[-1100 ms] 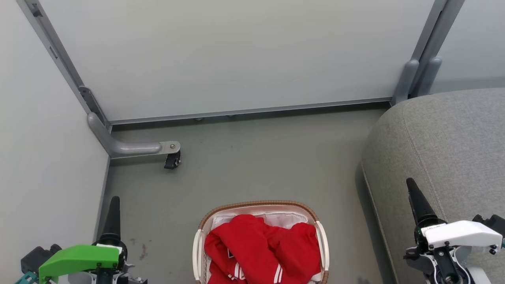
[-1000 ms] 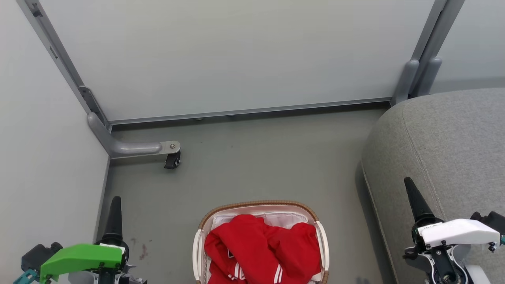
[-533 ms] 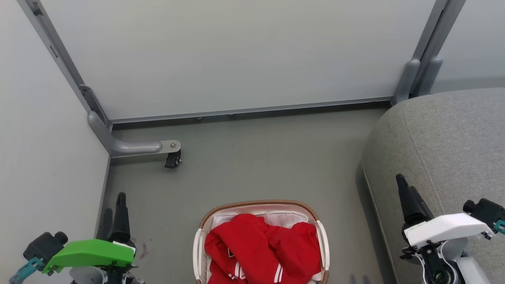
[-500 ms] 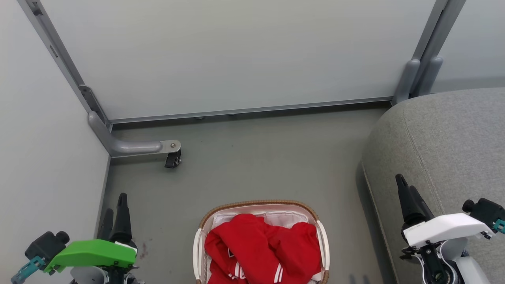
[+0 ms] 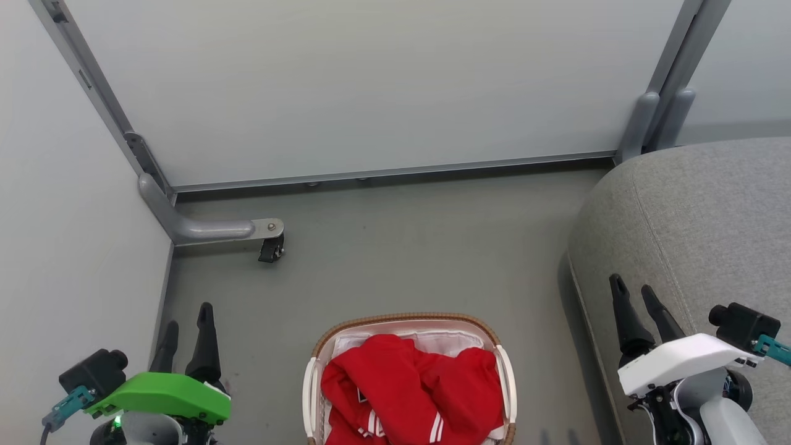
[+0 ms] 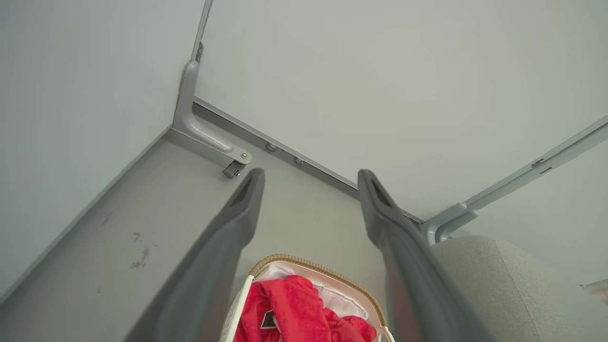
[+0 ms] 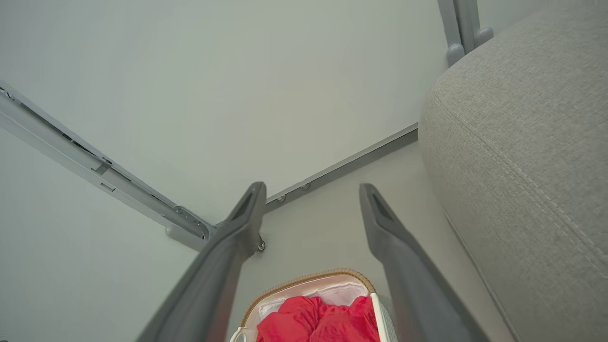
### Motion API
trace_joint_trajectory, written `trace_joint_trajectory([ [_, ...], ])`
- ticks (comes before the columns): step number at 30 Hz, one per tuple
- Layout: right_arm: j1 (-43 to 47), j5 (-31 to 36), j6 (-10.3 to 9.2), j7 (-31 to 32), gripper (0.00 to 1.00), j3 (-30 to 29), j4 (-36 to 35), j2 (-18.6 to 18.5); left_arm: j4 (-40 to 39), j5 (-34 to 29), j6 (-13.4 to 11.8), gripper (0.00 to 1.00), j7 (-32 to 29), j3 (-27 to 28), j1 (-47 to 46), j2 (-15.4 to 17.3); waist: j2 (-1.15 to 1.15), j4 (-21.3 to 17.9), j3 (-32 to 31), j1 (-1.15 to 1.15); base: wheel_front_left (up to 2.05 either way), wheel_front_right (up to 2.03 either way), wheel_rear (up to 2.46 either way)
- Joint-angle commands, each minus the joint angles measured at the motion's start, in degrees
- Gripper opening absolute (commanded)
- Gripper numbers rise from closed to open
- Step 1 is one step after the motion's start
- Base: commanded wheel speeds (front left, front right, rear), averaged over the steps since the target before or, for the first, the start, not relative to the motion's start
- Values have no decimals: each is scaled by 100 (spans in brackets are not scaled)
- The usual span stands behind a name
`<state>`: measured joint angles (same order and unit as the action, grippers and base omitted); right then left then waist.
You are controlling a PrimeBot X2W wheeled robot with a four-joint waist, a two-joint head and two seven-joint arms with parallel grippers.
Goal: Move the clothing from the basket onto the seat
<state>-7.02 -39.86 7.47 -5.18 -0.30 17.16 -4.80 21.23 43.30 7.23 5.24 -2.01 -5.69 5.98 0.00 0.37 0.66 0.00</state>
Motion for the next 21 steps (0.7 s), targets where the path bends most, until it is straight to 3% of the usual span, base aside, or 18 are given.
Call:
trace_joint_trajectory([
  [1, -127, 230, 2, -70, 100, 22, -38, -42, -35, -220, 20, 100, 67, -30, -150, 62, 0, 1, -1, 0, 0, 0, 0],
  [21, -68, 1859, 2, -387, 100, -9, 99, 16, 112, -1619, -52, 100, 384, -185, -150, 100, 0, 0, 7, 0, 0, 0, 0],
])
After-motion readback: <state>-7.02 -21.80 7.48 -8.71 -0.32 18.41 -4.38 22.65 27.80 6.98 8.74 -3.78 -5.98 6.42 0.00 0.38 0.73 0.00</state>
